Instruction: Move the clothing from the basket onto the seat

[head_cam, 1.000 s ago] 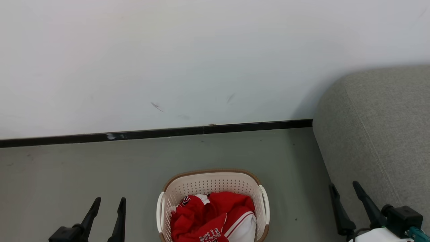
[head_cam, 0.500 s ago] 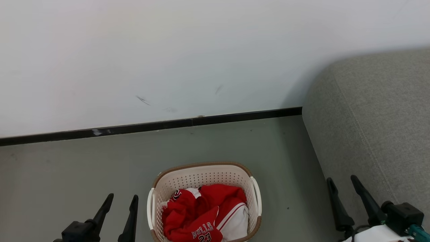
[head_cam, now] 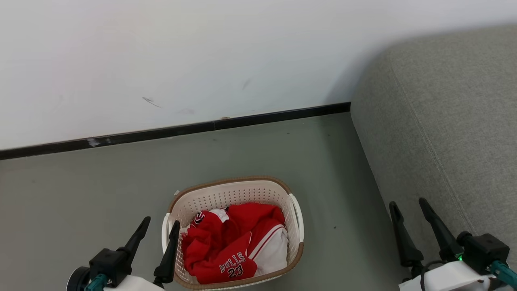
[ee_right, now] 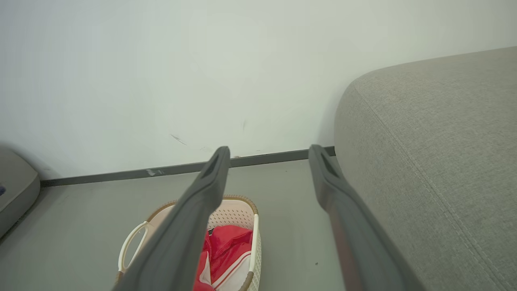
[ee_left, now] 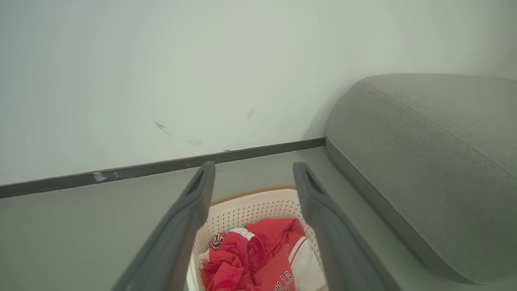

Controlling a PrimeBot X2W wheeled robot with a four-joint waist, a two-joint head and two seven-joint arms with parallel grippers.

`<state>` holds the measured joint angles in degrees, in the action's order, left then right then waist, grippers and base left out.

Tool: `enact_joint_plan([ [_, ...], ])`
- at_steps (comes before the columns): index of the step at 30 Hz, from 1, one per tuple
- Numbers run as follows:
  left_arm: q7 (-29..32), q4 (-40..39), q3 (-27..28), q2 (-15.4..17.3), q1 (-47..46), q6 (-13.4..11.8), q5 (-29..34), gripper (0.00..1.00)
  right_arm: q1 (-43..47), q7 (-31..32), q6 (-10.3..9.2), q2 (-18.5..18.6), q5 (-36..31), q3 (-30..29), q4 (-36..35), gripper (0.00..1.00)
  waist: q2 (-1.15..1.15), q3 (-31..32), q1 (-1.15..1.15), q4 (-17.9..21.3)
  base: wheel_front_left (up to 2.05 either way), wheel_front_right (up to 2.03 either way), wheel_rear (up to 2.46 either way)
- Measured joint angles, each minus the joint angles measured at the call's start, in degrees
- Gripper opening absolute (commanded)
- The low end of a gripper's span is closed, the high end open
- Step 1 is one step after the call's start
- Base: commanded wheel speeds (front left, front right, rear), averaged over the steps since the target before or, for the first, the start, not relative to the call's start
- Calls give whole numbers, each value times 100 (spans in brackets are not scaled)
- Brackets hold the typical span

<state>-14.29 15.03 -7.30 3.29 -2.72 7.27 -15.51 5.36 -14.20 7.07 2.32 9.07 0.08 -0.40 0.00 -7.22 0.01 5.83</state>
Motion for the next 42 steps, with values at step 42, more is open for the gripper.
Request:
enact_joint_plan([
  [42,1974,1295,-1149,244,-1956,-1,949,100,-876,0,0,-3,617,40,-198,100,0,-1836,0,648,0,0,0],
])
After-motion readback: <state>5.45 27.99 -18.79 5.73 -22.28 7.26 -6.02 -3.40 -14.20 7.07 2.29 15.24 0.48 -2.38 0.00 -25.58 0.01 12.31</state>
